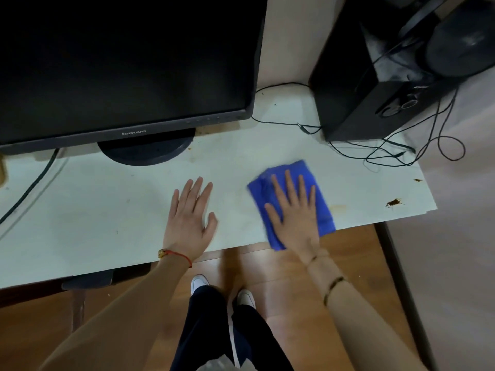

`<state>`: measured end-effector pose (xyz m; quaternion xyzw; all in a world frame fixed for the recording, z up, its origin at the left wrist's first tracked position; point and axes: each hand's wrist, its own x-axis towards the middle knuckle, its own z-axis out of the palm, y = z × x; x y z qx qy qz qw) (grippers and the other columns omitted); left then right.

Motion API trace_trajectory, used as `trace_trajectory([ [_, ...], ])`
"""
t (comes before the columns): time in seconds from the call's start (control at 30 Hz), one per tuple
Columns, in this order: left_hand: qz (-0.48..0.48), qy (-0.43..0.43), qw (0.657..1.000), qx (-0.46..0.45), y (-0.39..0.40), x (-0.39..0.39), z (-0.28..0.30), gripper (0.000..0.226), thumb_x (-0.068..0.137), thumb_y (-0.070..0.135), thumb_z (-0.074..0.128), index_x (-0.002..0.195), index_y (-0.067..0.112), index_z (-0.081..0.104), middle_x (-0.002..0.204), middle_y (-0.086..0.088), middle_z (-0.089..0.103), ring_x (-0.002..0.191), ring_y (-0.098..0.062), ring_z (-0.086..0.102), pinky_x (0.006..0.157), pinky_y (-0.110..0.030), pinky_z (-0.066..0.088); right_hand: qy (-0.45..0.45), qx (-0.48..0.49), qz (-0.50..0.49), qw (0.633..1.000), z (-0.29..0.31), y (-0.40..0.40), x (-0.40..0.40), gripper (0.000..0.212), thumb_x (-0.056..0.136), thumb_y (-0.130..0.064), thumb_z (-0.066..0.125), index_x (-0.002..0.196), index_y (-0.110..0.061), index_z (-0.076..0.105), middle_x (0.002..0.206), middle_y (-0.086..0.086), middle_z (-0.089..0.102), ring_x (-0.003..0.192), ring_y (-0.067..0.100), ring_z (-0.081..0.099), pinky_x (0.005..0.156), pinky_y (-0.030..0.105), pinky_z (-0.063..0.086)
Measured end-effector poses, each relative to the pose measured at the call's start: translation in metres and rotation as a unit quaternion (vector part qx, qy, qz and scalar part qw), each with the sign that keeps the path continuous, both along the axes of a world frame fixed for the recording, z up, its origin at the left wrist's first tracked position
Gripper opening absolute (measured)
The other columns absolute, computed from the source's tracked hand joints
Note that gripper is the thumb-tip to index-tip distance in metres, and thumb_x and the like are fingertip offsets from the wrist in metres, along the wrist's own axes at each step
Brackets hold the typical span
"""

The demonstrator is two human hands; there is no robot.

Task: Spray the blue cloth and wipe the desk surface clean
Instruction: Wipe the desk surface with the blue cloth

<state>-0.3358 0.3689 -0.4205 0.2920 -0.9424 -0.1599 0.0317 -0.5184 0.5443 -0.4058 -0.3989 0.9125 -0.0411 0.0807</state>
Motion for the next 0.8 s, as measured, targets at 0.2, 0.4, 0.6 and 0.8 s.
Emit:
trace_trajectory([
  [0.2,0.006,0.011,1.000,0.012,0.001,0.000,0.002,0.064,0.094,0.034,0.033,0.156,0.021,0.024,0.166,-0.002,0.016,0.154,-0.019,0.005,0.125,-0.046,0.005,-0.006,0.003,-0.015,1.000,0.001,0.083,-0.021,0.057,0.101,-0.051,0.016,0.155,-0.034,0.009,0.163,-0.002,0.008,0.151,0.027,0.005,0.121,0.051,0.006],
  [0.4,0.010,0.015,1.000,0.015,0.003,0.000,0.001,0.065,0.093,0.033,0.034,0.156,0.021,0.024,0.166,-0.002,0.016,0.154,-0.018,0.005,0.125,-0.045,0.004,-0.009,0.000,-0.151,0.988,0.004,0.086,-0.043,0.061,0.099,-0.052,0.014,0.156,-0.031,0.008,0.164,0.003,0.008,0.150,0.030,0.004,0.120,0.054,0.003],
  [0.6,0.009,0.014,1.000,0.016,0.004,0.000,0.002,0.065,0.093,0.034,0.033,0.156,0.022,0.023,0.166,-0.002,0.015,0.154,-0.017,0.004,0.125,-0.046,0.004,-0.021,0.017,-0.039,0.999,0.006,0.099,-0.028,0.058,0.100,-0.051,0.007,0.156,-0.033,0.006,0.164,-0.003,0.006,0.151,0.022,-0.002,0.122,0.049,0.002],
  [0.8,0.012,0.016,1.000,0.018,0.005,0.000,0.002,0.065,0.093,0.033,0.034,0.156,0.022,0.024,0.166,-0.002,0.016,0.154,-0.018,0.005,0.125,-0.046,0.005,-0.014,0.008,-0.125,0.992,0.004,0.061,-0.025,0.060,0.099,-0.047,0.013,0.156,-0.027,0.015,0.162,0.004,0.015,0.149,0.033,0.011,0.120,0.055,0.005],
])
